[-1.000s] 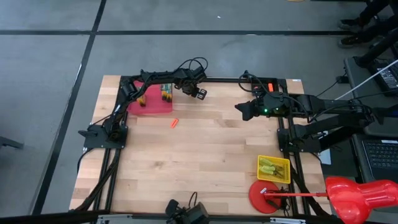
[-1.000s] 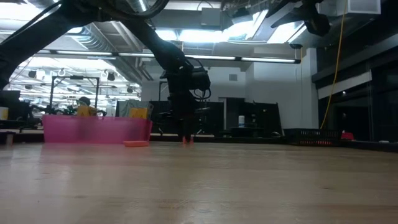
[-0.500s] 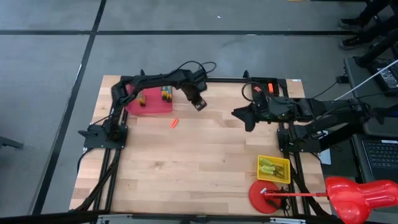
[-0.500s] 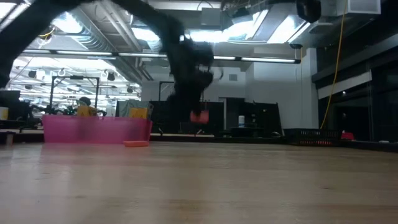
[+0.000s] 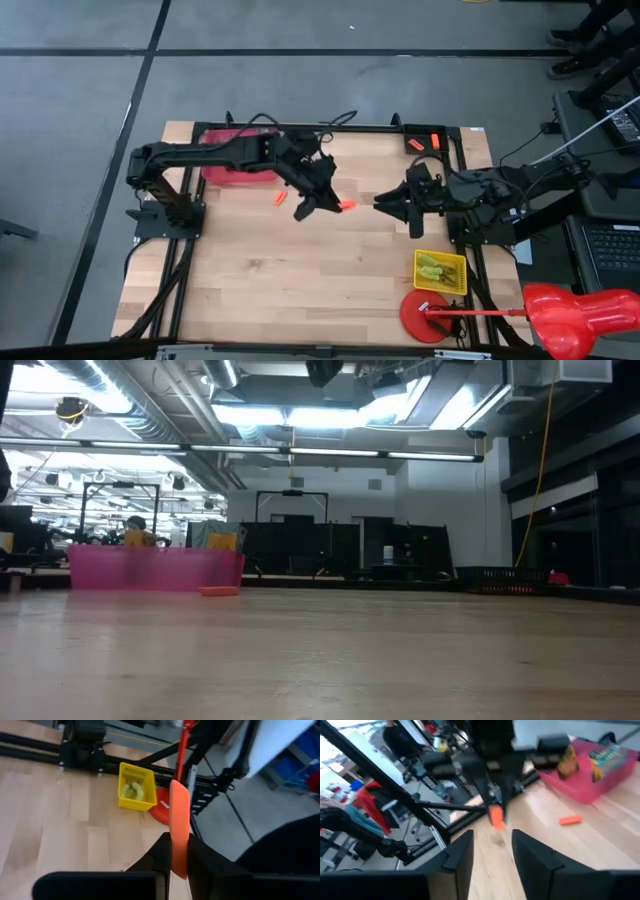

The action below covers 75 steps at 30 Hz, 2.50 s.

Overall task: Pick & Place School Supplies
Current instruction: Put the orange eraser into the black bin

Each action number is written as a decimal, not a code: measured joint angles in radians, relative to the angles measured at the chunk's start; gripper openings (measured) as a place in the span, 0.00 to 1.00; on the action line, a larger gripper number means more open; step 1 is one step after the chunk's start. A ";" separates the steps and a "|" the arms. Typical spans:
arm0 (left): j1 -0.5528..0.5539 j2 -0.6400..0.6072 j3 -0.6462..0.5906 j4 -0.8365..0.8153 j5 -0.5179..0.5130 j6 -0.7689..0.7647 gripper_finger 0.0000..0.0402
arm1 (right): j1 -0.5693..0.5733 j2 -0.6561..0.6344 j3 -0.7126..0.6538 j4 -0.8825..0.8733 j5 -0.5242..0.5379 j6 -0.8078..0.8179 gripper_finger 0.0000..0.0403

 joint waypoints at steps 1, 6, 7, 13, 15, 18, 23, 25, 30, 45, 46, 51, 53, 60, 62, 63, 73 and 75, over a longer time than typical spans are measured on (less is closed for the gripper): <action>-0.013 0.003 -0.002 0.011 -0.020 -0.016 0.07 | 0.003 0.000 0.000 0.016 0.000 -0.006 0.35; -0.039 0.010 -0.002 0.065 -0.085 -0.066 0.07 | 0.021 0.002 0.000 0.020 -0.002 -0.011 0.48; -0.041 0.011 -0.002 0.080 -0.086 -0.077 0.07 | 0.025 0.008 0.000 0.023 -0.004 -0.010 0.51; -0.044 0.011 -0.002 0.168 -0.088 -0.133 0.07 | 0.041 0.047 0.000 0.050 0.001 -0.013 0.59; -0.048 0.011 -0.002 0.184 -0.088 -0.144 0.07 | 0.040 0.064 0.000 0.073 0.011 -0.026 0.59; -0.056 0.011 -0.002 0.185 -0.088 -0.152 0.07 | 0.040 0.079 0.000 0.112 0.027 -0.050 0.58; -0.067 0.011 -0.002 0.211 -0.088 -0.168 0.07 | 0.040 0.102 0.000 0.148 0.045 -0.072 0.55; -0.070 0.011 -0.002 0.214 -0.089 -0.172 0.07 | 0.039 0.110 0.000 0.166 0.046 -0.080 0.55; -0.077 0.011 -0.002 0.217 -0.095 -0.179 0.07 | 0.038 0.132 0.000 0.223 0.055 -0.097 0.53; -0.095 0.011 -0.002 0.216 -0.119 -0.183 0.07 | 0.035 0.160 0.000 0.242 0.079 -0.138 0.10; -0.095 0.010 -0.002 0.216 -0.116 -0.183 0.07 | 0.036 0.160 0.000 0.248 0.079 -0.148 0.08; -0.095 0.009 0.000 0.220 -0.118 -0.196 0.07 | 0.041 0.160 -0.001 0.266 0.097 -0.164 0.08; -0.095 0.008 0.000 0.214 -0.134 -0.200 0.10 | 0.041 0.160 -0.001 0.266 0.101 -0.167 0.08; -0.077 -0.028 -0.001 0.047 -0.199 -0.127 0.39 | 0.040 0.160 -0.001 0.283 0.124 -0.170 0.08; -0.072 -0.062 0.000 -0.027 -0.249 -0.079 0.47 | 0.041 0.160 -0.001 0.278 0.128 -0.171 0.08; -0.073 -0.080 0.000 -0.076 -0.283 -0.058 0.49 | 0.041 0.160 0.000 0.268 0.137 -0.172 0.08; -0.261 -0.201 0.000 -0.385 -0.997 -0.066 0.50 | -0.134 0.063 0.000 -0.428 0.499 0.313 0.08; -0.320 -0.206 0.000 -0.422 -1.173 -0.121 0.48 | -0.205 0.049 0.000 -0.583 0.515 0.468 0.08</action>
